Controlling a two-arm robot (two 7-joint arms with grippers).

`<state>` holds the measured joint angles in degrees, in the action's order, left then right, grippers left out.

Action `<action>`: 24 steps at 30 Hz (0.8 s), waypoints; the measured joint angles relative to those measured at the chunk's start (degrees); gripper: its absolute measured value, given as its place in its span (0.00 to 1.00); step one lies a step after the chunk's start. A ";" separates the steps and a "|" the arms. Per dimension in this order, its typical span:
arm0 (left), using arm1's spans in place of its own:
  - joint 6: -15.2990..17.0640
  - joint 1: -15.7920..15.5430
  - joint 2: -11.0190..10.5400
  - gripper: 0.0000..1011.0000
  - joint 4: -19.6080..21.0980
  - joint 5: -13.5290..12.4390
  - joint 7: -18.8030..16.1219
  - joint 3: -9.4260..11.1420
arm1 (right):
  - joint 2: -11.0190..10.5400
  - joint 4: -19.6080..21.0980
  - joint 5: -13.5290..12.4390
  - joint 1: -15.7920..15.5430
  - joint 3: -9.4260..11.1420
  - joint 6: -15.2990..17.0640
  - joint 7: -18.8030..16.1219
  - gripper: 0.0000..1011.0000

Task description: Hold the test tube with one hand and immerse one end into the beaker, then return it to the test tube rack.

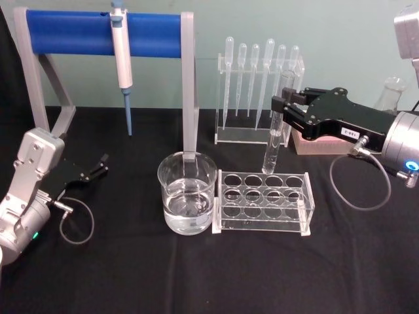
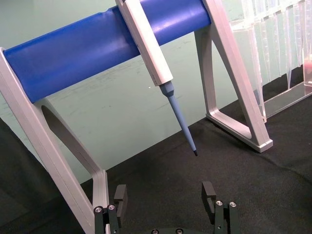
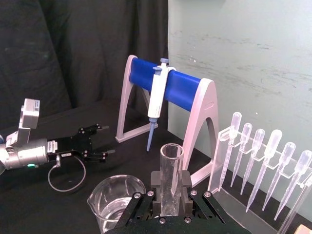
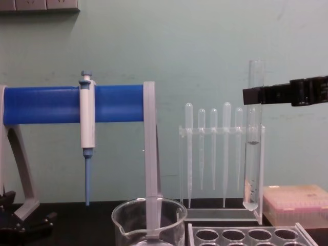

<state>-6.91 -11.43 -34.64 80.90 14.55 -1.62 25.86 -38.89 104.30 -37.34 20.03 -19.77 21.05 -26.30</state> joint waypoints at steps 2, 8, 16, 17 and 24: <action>0.00 0.00 0.00 0.99 0.00 0.00 0.00 0.00 | 0.03 0.00 0.00 -0.02 0.03 0.00 0.00 0.24; 0.00 0.00 0.00 0.99 0.00 0.00 0.00 0.00 | 0.10 0.01 0.00 -0.08 0.14 0.00 0.01 0.24; 0.00 0.00 0.00 0.99 0.00 0.00 0.00 0.00 | 0.13 0.03 0.00 -0.13 0.20 0.00 0.03 0.24; 0.00 0.00 0.00 0.99 0.00 0.00 0.01 0.00 | 0.14 0.04 0.00 -0.13 0.20 0.00 0.02 0.24; 0.00 0.00 0.00 0.99 0.00 0.00 0.00 0.00 | 0.17 0.05 0.00 -0.16 0.24 0.00 0.05 0.24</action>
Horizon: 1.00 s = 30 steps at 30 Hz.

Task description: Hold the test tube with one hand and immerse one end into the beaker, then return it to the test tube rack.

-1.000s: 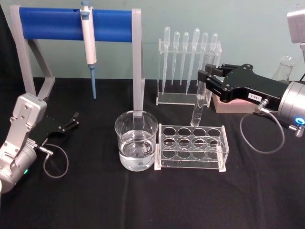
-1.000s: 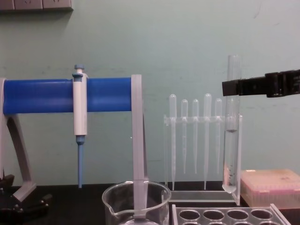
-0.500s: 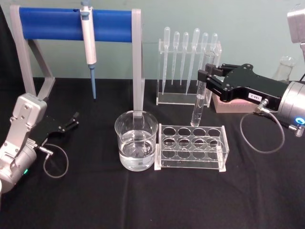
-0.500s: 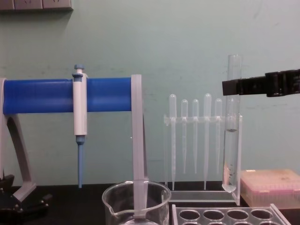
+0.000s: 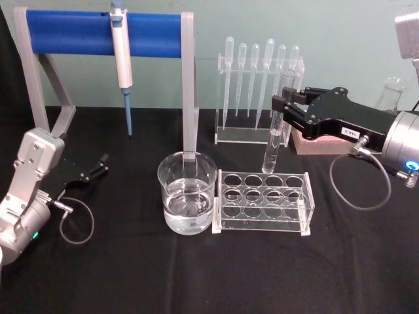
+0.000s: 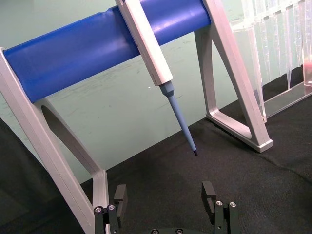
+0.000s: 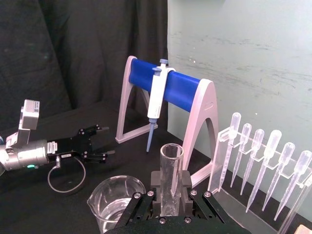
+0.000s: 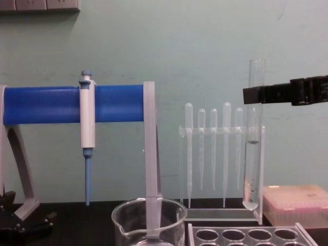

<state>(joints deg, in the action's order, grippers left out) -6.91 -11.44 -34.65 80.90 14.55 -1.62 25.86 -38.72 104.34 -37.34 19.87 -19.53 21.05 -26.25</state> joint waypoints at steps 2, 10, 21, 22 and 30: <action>0.00 0.00 0.00 0.99 0.00 0.00 0.00 0.00 | 0.01 0.00 0.00 -0.01 0.02 0.00 0.01 0.24; 0.00 0.00 0.00 0.99 0.00 0.00 0.00 0.00 | 0.02 0.00 0.00 -0.03 0.03 0.00 0.01 0.24; 0.00 0.00 0.00 0.99 0.00 0.00 0.00 0.00 | 0.02 0.00 0.00 -0.03 0.03 0.00 0.01 0.24; 0.00 0.00 0.00 0.99 0.00 0.00 0.00 0.00 | 0.03 0.00 0.00 -0.03 0.03 0.00 0.01 0.24; 0.00 0.00 0.00 0.99 0.00 0.00 0.00 0.00 | 0.02 0.00 0.00 -0.03 0.03 0.00 0.02 0.24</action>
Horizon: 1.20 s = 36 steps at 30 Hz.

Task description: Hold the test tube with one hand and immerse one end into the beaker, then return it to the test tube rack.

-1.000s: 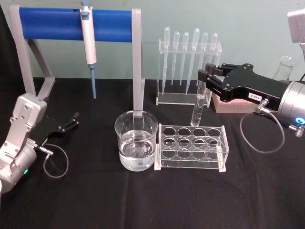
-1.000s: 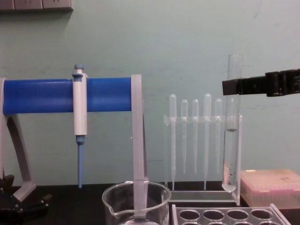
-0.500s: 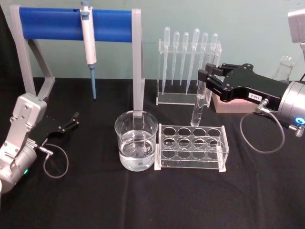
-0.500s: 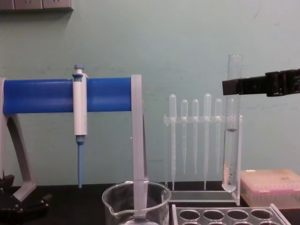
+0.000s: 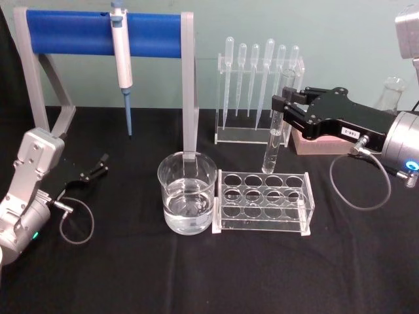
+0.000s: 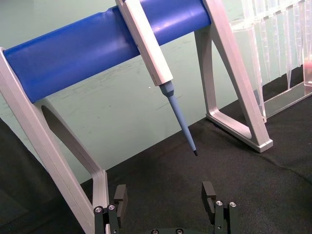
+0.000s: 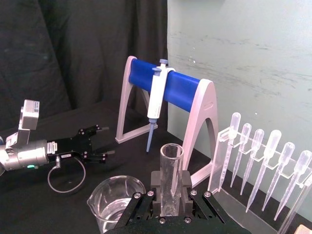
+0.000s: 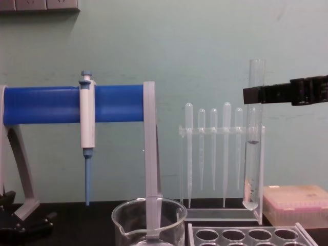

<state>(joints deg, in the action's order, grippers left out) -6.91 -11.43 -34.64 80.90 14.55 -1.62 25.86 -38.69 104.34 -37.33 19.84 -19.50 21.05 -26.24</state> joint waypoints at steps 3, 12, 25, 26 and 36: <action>0.00 0.00 0.00 0.99 0.00 0.00 0.00 0.00 | 0.00 0.00 0.00 0.00 0.00 0.00 0.00 0.24; 0.00 0.00 0.00 0.99 0.00 0.00 0.00 0.00 | 0.00 0.00 0.00 0.00 0.00 0.00 0.00 0.24; 0.00 0.00 0.00 0.99 0.00 0.00 0.00 0.00 | 0.00 0.00 0.00 0.00 0.00 0.00 0.00 0.24; 0.00 0.00 0.00 0.99 0.00 0.00 0.00 0.00 | 0.00 0.00 0.00 0.00 0.00 0.00 0.00 0.24; 0.00 0.00 0.00 0.99 0.00 0.00 0.00 0.00 | 0.00 0.00 0.00 0.00 0.00 0.00 0.00 0.24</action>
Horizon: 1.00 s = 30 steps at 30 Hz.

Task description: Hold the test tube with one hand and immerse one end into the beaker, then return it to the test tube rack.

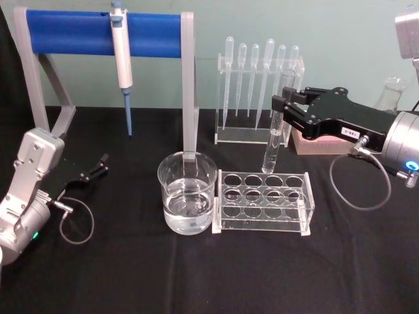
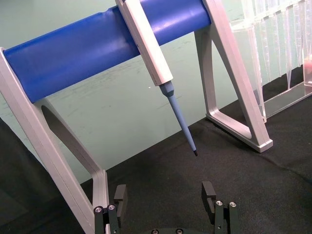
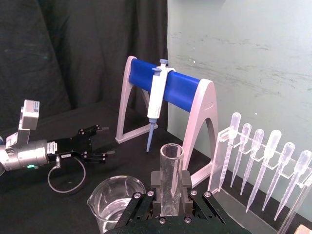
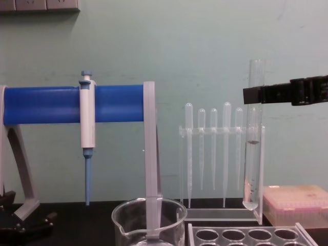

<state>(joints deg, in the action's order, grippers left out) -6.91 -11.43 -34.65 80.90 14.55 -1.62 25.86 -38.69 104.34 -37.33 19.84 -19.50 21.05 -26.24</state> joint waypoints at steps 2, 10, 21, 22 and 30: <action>0.00 0.00 0.00 0.99 0.00 0.00 0.00 0.00 | 0.00 0.00 0.00 0.00 0.00 0.00 0.00 0.24; 0.00 0.00 0.00 0.99 0.00 0.00 0.00 0.00 | 0.00 0.00 0.00 0.00 0.00 0.00 0.00 0.24; 0.00 0.00 0.00 0.99 0.00 0.00 0.00 0.00 | 0.00 0.00 0.00 0.00 0.00 0.00 0.00 0.24; 0.00 0.00 0.00 0.99 0.00 0.00 0.00 0.00 | 0.00 0.00 0.00 0.00 0.00 0.00 0.00 0.24; 0.00 0.00 0.00 0.99 0.00 0.00 0.00 0.00 | 0.00 0.00 0.00 0.00 0.00 0.00 0.00 0.24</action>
<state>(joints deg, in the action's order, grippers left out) -6.91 -11.43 -34.64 80.90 14.55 -1.62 25.86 -38.69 104.34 -37.33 19.84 -19.50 21.04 -26.24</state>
